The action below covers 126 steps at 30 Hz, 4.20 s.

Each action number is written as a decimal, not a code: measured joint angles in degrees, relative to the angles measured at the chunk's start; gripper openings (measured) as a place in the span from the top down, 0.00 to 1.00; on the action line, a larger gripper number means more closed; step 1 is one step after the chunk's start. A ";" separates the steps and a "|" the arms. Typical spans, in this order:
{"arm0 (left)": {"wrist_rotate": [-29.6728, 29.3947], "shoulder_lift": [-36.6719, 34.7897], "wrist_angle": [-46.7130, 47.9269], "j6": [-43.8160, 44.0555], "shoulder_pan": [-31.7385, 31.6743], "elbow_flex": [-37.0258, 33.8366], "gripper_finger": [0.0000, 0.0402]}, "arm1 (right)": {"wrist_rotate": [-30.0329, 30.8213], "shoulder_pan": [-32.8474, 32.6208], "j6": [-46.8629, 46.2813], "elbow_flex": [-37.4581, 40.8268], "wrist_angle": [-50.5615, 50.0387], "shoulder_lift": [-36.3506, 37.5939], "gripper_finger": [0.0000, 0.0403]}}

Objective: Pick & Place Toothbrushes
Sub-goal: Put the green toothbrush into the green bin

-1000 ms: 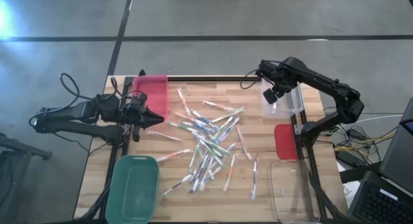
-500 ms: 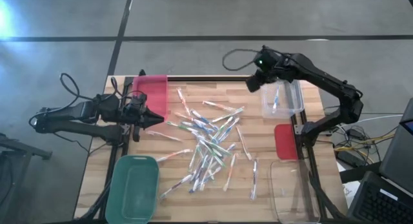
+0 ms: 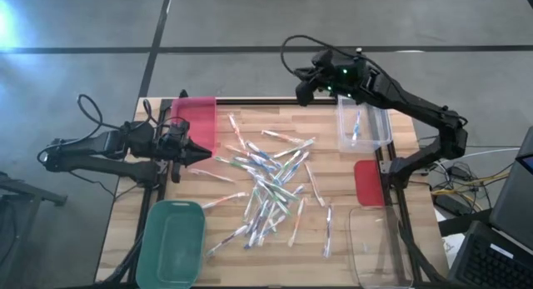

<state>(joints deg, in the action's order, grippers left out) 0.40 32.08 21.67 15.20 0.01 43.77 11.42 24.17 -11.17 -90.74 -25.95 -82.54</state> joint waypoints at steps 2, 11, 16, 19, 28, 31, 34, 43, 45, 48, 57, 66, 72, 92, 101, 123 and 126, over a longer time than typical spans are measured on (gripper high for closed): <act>-0.02 0.00 0.00 0.00 0.00 0.00 0.90 | -0.67 -0.24 -1.40 0.00 2.29 -0.07 0.93; 0.00 0.00 0.00 0.00 0.00 0.00 0.90 | -2.34 -1.35 -1.93 0.09 -4.26 -1.19 0.96; -0.02 0.00 0.00 -0.01 0.00 0.00 0.90 | -2.37 -1.69 -3.28 0.11 -8.55 -2.77 0.98; -0.02 0.00 0.00 -0.02 0.00 0.00 0.90 | -2.49 -1.73 -3.94 0.10 -10.24 -3.64 0.97; 0.00 0.00 0.00 0.00 0.04 0.00 0.90 | -2.53 -3.03 -1.85 -0.14 -11.30 -7.58 0.98; 0.00 0.00 0.00 0.00 0.04 0.00 0.90 | -2.50 -4.05 -0.84 -1.10 -12.20 -9.53 0.98; -0.01 0.00 0.00 0.00 0.04 0.00 0.90 | -2.49 -5.96 0.24 -2.30 -14.70 -11.57 0.98; -0.02 0.00 0.00 0.00 0.04 0.00 0.90 | -2.38 -9.91 3.63 -7.86 -26.78 -17.95 0.98; -0.02 0.00 0.00 -0.02 0.02 0.00 0.90 | -2.29 -10.41 2.23 -9.23 -30.36 -19.37 0.98; -0.01 0.00 0.00 -0.01 0.02 0.00 0.90 | -2.29 -11.40 1.33 -10.87 -34.31 -21.21 0.98; -0.02 0.00 0.00 -0.02 -0.01 0.00 0.90 | -2.33 -17.39 -0.23 -12.65 -39.40 -24.31 0.98; -0.01 0.00 0.00 0.00 0.00 0.00 0.90 | -2.29 -23.93 -6.92 -9.65 -36.12 -24.09 0.98; 0.00 0.00 0.00 0.00 0.00 0.00 0.90 | -2.27 -28.48 -8.30 -6.54 -30.34 -24.06 0.98; -0.02 0.00 0.00 0.00 0.00 0.00 0.90 | -0.87 -33.30 -18.77 5.02 -18.49 -24.28 0.98; 0.00 0.00 0.00 -0.02 0.04 0.00 0.90 | -0.96 -33.18 -20.43 8.07 -16.93 -24.43 0.91; -0.01 0.00 0.00 0.00 -0.02 0.00 0.90 | -1.34 -32.40 -21.47 21.40 1.34 -24.46 0.60; 0.00 0.00 0.00 0.00 0.00 0.00 0.90 | -0.94 -32.37 -21.47 22.33 1.64 -24.46 0.60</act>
<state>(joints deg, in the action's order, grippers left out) 0.40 32.08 21.67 15.20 0.01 43.77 10.48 -8.19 -32.63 -68.41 -24.31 -107.00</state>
